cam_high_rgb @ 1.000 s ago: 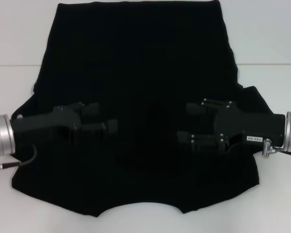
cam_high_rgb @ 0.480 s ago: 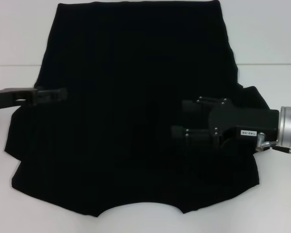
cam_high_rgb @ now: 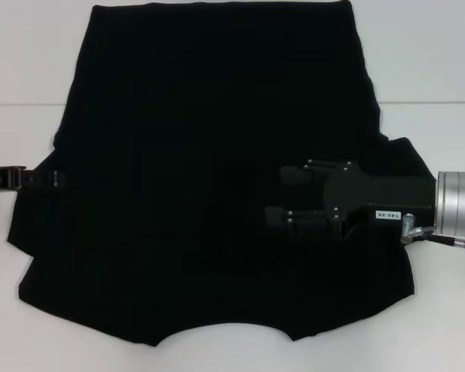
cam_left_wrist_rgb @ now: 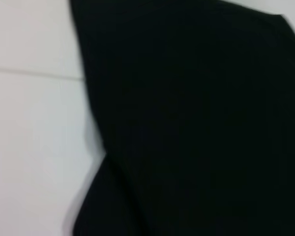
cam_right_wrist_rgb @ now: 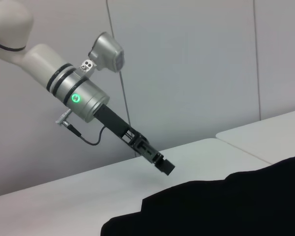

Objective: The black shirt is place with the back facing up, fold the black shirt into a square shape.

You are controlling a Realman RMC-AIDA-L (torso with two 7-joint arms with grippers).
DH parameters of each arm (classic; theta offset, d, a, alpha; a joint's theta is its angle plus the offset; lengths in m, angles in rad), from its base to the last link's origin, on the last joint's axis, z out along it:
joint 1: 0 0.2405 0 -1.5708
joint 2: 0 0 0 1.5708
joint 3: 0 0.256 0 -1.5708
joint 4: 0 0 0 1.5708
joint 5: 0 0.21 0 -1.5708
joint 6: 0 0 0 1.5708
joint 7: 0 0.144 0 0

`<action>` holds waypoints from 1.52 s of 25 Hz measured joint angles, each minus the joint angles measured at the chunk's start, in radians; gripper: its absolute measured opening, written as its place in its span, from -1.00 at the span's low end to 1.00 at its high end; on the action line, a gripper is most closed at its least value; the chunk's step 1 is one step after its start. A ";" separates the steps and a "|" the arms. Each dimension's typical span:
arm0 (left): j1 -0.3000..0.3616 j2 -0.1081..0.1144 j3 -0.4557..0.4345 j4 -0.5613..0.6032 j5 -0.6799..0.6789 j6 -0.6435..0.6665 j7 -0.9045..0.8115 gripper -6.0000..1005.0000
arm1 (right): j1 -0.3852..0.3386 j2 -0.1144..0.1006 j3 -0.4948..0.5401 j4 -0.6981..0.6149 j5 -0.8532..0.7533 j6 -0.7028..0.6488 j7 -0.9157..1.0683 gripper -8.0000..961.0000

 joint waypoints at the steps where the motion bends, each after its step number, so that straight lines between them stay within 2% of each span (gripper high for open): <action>1: -0.002 0.000 0.001 0.000 0.016 -0.002 -0.018 0.85 | 0.000 0.000 0.001 -0.002 0.000 -0.002 0.000 0.74; 10: 0.000 -0.007 0.013 -0.053 0.078 -0.065 -0.104 0.84 | 0.000 -0.003 0.005 -0.013 0.001 -0.003 0.001 0.74; 20: 0.000 -0.008 0.026 -0.091 0.125 -0.134 -0.122 0.84 | -0.003 -0.005 0.008 -0.014 0.001 -0.004 0.001 0.74; 38: 0.000 -0.011 0.043 -0.101 0.155 -0.159 -0.124 0.84 | -0.008 -0.003 0.011 -0.014 0.000 -0.003 0.001 0.74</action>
